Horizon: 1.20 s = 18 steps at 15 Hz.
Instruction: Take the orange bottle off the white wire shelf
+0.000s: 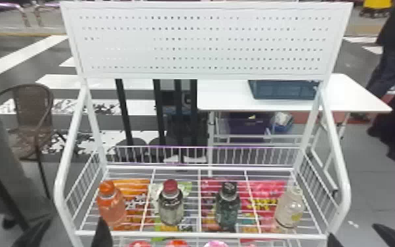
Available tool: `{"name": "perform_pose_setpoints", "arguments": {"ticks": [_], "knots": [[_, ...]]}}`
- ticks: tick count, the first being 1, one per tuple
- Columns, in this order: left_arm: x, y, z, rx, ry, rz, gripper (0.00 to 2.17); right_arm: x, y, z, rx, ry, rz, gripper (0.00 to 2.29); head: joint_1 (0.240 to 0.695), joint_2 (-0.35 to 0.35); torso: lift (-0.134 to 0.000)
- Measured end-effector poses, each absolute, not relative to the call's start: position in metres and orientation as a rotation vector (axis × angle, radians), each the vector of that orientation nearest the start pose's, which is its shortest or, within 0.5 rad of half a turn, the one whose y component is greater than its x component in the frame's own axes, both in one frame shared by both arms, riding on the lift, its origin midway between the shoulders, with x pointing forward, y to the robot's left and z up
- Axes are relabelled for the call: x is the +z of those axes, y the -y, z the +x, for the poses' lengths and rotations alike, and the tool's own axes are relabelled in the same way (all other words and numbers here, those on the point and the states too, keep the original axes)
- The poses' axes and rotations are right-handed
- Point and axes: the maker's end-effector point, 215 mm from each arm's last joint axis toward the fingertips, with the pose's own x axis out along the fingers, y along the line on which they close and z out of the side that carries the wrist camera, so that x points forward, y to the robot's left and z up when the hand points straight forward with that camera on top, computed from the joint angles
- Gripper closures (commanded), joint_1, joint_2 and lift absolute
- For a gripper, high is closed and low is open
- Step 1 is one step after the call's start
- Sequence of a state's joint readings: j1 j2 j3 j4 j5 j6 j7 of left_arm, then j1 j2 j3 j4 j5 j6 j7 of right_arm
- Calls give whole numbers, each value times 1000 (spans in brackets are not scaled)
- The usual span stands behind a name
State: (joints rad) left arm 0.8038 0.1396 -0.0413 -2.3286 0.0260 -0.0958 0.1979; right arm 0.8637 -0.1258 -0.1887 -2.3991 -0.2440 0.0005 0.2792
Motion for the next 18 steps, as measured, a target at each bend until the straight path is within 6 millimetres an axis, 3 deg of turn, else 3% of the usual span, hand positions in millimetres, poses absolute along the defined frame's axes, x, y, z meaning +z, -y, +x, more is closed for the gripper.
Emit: {"name": "perform_pose_setpoints", "arguments": {"ticks": [12, 18], "knots": [[-280, -241, 366, 66, 41, 33, 144, -273, 241, 347, 247, -18, 18, 144, 499, 0, 0], [-349, -241, 386, 74, 5, 21, 144, -275, 242, 349, 242, -21, 19, 144, 499, 0, 0]]}}
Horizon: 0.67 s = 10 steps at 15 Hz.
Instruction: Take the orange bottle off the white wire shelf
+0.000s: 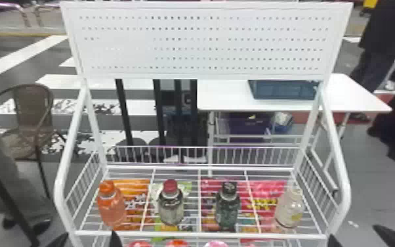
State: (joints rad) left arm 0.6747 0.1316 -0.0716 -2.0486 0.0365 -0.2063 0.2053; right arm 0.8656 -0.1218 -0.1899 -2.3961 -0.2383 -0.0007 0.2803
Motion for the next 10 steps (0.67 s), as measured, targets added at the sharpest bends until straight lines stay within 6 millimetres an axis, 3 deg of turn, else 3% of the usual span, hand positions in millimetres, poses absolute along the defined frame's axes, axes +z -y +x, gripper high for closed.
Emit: {"name": "perform_pose_setpoints", "arguments": {"ticks": [5, 10], "knots": [[-403, -242, 421, 79, -38, 16, 144, -279, 243, 350, 239, -26, 21, 144, 499, 0, 0], [-433, -244, 462, 84, -65, 20, 144, -281, 244, 349, 236, -29, 20, 144, 499, 0, 0]]}}
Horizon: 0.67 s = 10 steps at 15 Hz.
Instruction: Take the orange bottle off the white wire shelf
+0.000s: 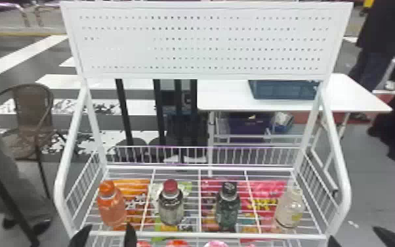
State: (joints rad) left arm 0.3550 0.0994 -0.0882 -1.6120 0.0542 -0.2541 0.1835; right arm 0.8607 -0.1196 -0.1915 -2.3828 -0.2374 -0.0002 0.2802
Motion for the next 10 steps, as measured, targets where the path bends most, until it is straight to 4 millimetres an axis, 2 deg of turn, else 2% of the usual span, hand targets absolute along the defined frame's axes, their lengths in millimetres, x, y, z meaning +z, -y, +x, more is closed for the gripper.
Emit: {"name": "perform_pose_setpoints", "arguments": {"ticks": [6, 10], "knots": [[-438, -260, 507, 110, -33, 28, 144, -283, 248, 347, 231, -37, 12, 144, 499, 0, 0], [-441, -267, 528, 108, -32, 37, 144, -284, 250, 347, 228, -40, 8, 144, 499, 0, 0]]}}
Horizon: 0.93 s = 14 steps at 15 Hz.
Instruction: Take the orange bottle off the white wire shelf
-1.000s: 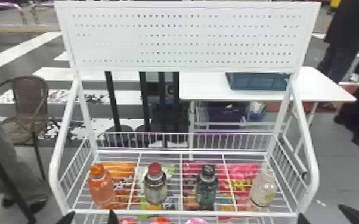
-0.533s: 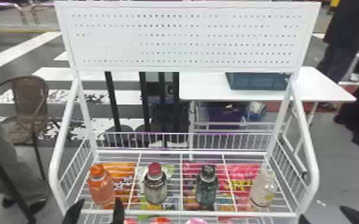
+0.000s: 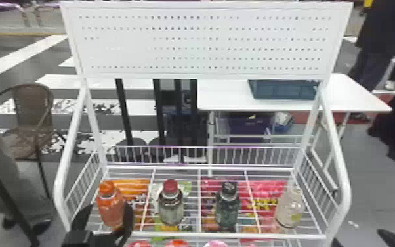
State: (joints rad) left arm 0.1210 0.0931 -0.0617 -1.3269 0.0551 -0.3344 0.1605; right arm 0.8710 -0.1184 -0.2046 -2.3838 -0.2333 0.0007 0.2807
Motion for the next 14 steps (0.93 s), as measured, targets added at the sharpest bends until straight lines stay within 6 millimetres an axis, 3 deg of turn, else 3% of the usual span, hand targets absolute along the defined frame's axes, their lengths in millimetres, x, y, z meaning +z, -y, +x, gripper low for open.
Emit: {"name": "perform_pose_setpoints", "arguments": {"ticks": [6, 8, 10, 14], "knots": [[-447, -264, 551, 97, -46, 51, 154, -286, 255, 344, 220, -49, -1, 144, 499, 0, 0], [-446, -265, 553, 98, -42, 50, 377, -287, 257, 343, 218, -52, -3, 144, 499, 0, 0], [-444, -265, 553, 100, -36, 46, 758, -287, 257, 343, 218, -53, -4, 144, 499, 0, 0], [-444, -263, 549, 97, -34, 43, 819, -286, 256, 343, 221, -50, -5, 144, 499, 0, 0]]}}
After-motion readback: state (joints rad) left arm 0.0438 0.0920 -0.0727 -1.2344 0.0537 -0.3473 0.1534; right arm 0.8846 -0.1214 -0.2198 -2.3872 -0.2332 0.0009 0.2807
